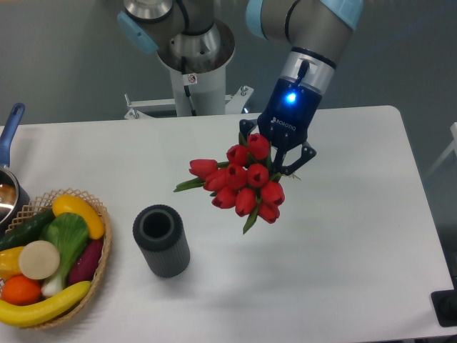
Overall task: Insert the flowers into the vase
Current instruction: 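Hold the red tulip bunch in the gripper above the table, then swing the held tulips over the black vase, stems pointing down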
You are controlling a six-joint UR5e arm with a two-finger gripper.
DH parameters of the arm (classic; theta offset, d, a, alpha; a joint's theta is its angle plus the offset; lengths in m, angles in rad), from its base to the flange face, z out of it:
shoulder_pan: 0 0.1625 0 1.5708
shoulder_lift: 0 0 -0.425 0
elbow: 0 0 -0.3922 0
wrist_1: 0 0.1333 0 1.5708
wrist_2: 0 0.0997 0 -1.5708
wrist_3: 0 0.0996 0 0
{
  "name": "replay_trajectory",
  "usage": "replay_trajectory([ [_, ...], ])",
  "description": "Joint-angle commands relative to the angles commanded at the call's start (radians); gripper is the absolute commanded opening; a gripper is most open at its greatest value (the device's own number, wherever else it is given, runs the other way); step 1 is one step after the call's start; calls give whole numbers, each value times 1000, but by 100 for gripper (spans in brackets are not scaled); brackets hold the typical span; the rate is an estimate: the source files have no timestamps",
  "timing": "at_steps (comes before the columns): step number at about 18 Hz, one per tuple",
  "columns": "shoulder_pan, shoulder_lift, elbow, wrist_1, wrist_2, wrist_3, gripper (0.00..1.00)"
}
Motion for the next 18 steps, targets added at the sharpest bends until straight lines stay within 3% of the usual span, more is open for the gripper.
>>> replay_trajectory([
  [13,-8,-6,5,2,-63,-6,30],
  [18,-21,-17,6,9,-204,30,30],
])
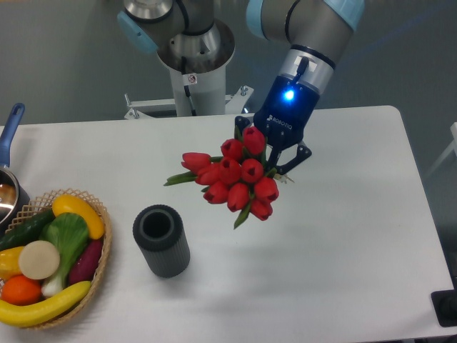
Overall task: Insert the flowers into the vase
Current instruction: 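Swing the held tulips over the black vase, stems pointing down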
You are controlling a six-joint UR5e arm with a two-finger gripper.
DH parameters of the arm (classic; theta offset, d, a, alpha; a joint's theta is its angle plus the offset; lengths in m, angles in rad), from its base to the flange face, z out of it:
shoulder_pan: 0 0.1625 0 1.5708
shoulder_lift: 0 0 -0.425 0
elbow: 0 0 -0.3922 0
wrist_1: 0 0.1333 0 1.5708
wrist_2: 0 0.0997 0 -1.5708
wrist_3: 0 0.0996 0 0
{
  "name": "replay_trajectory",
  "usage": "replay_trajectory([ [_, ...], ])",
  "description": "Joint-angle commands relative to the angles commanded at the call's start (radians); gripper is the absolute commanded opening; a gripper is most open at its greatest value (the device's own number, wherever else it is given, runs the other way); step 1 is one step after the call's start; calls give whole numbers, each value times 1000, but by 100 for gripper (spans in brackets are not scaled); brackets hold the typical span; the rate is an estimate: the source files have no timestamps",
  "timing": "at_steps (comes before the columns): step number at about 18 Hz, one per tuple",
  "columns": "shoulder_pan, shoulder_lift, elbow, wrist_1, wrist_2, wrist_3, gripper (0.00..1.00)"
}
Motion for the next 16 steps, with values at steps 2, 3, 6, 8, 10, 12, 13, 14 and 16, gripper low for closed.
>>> replay_trajectory([
  [2,-43,-20,5,2,-64,34,30],
  [3,-49,-28,5,5,-109,42,30],
  [6,-63,-38,18,5,-192,46,30],
  [8,-119,-63,31,5,-268,46,30],
  [10,-143,-64,32,5,-295,46,30],
  [12,-161,-77,51,5,-337,46,30],
  [13,-176,-80,72,3,-342,39,30],
  [14,-192,-81,78,3,-342,34,30],
  [16,-207,-81,75,3,-344,34,30],
])
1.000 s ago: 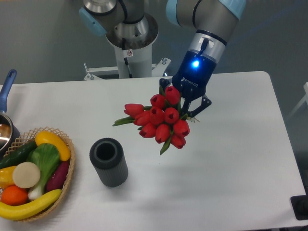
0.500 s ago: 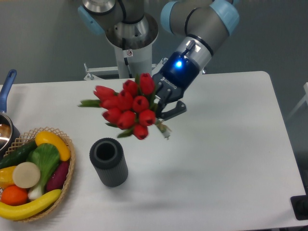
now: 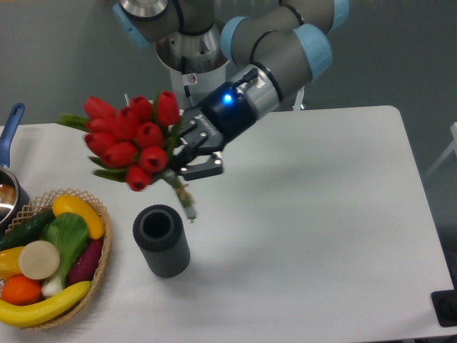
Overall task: Insert the flowers into the vase
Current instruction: 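Swing the held tulips over the black vase, stems pointing down, then lower the tulip stems into the black vase opening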
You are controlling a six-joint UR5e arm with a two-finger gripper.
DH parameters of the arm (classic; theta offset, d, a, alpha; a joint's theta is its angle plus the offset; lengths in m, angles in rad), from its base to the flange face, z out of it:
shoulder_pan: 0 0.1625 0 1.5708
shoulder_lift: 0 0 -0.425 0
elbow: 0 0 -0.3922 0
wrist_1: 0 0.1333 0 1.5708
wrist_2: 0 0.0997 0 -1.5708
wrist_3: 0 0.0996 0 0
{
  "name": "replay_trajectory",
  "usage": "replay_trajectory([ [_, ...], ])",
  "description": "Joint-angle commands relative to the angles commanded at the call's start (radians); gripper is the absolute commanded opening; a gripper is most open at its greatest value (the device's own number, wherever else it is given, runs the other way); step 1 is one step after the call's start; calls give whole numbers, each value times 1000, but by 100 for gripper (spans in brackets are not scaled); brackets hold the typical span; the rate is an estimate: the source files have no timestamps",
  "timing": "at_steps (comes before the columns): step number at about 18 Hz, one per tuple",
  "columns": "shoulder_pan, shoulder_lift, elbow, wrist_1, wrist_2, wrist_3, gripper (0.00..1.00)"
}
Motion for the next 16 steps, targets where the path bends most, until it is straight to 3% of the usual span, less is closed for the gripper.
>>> replay_trajectory([
  [6,-35,-28,-8,0,0,0,30],
  [16,-32,-78,-40,0,0,2,30],
])
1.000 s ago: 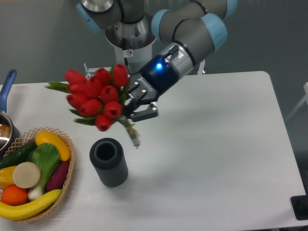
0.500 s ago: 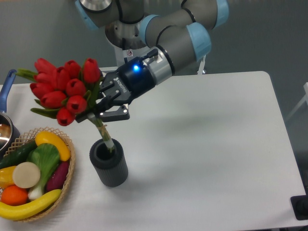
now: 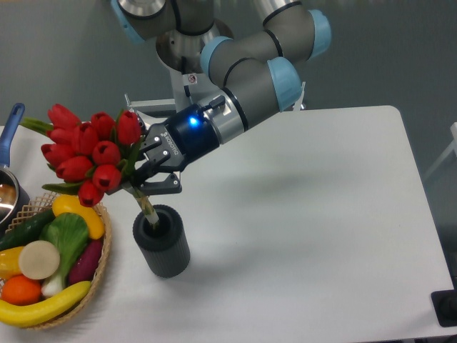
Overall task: Insert the flowers into the vase
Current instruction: 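Lower the tulip stems into the black vase opening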
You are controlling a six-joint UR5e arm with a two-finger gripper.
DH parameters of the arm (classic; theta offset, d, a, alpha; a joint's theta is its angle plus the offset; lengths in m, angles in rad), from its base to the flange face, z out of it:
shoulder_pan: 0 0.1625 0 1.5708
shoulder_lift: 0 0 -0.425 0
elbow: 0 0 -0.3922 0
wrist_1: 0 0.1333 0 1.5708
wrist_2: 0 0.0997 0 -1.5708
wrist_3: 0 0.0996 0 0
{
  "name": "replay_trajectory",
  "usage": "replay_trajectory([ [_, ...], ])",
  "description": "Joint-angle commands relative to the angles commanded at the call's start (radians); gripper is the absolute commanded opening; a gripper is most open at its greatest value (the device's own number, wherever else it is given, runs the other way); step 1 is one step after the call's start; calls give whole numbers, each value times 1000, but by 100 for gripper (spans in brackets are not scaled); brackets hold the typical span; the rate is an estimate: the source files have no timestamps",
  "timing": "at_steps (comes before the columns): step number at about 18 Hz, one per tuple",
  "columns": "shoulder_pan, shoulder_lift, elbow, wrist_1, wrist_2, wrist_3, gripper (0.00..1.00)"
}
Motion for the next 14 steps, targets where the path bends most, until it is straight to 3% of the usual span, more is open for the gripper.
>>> replay_trajectory([
  [4,5,-41,-3,0,0,5,32],
  [14,15,-84,-46,0,6,18,33],
])
